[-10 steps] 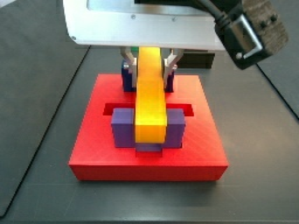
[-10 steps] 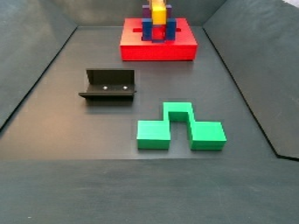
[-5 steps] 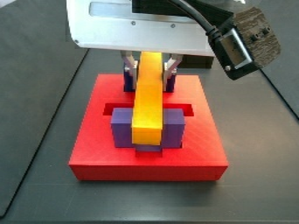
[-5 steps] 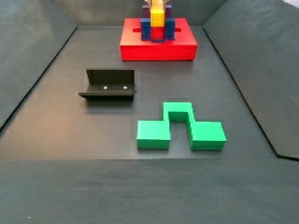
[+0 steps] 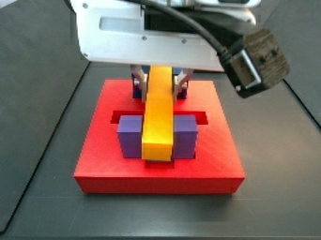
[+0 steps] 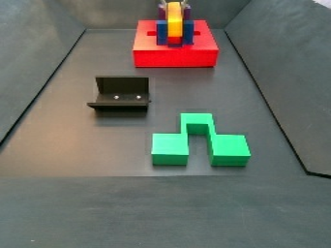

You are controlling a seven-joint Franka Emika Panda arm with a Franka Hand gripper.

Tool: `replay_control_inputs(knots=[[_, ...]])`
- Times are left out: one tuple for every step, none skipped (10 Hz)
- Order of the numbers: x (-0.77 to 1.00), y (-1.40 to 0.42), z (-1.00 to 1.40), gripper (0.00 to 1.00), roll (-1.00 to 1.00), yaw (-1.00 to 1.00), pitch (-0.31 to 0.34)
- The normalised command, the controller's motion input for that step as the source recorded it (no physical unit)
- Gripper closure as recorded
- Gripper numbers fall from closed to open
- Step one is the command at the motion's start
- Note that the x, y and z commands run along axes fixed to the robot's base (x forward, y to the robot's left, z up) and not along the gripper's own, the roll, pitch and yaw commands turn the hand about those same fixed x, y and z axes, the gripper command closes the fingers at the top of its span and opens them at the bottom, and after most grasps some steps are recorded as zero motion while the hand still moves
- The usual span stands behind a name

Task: Pick up the yellow object. Move up. Move to above the board. Insert the yellow object.
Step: Insert the yellow object.

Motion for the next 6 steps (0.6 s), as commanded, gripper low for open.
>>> replay_control_inputs(knots=[[0.00,0.00,-0.22,1.00,0.00,0.00,0.000],[0.11,0.00,-0.14,1.00,0.00,0.00,0.000],[0.11,0.00,-0.08,1.00,0.00,0.00,0.000],[0.07,0.00,-0.02,1.00,0.00,0.00,0.019],[0.03,0.00,0.00,1.00,0.00,0.00,0.026],[0.00,0.00,-0.01,1.00,0.01,0.00,0.009]])
